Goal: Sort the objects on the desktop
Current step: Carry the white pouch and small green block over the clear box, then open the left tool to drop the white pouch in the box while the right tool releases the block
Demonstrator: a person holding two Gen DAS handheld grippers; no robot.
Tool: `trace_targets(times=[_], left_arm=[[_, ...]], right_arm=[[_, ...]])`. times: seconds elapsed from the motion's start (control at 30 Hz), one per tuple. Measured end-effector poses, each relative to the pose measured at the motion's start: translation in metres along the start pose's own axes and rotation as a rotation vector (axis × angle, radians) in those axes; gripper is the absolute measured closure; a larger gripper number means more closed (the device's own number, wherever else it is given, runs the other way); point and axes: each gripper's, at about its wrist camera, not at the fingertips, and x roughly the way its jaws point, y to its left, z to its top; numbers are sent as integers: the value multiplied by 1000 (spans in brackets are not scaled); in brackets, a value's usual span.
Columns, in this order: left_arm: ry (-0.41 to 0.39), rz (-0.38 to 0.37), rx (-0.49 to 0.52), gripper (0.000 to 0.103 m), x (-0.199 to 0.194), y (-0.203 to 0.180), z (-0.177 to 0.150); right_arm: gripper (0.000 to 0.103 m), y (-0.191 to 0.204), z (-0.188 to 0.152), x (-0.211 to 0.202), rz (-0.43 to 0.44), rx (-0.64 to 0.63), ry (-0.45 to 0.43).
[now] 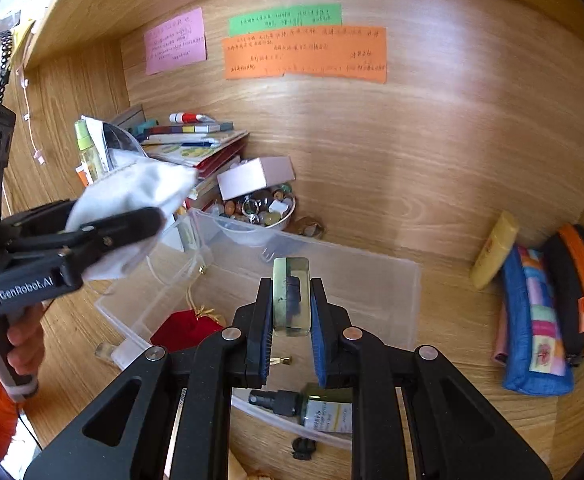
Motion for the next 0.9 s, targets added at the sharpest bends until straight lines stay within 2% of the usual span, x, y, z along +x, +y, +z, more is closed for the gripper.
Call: trace_targets(times=[0.27,0.4,0.53,0.9], left_arm=[[74,5,19,48,32,-2,-18],[117,32,42,48,47,-3,-27],[168,34,54,47,61,-8,-35],[181,86,117,44,70,-18,-44]], right_arm=[[88,-17,-17,33,0,39,89],[88,-23,-26,47,-17,51,135],[88,-23,-30,54,-27,43,152],[88,-20,-28,61,-26,21,189]])
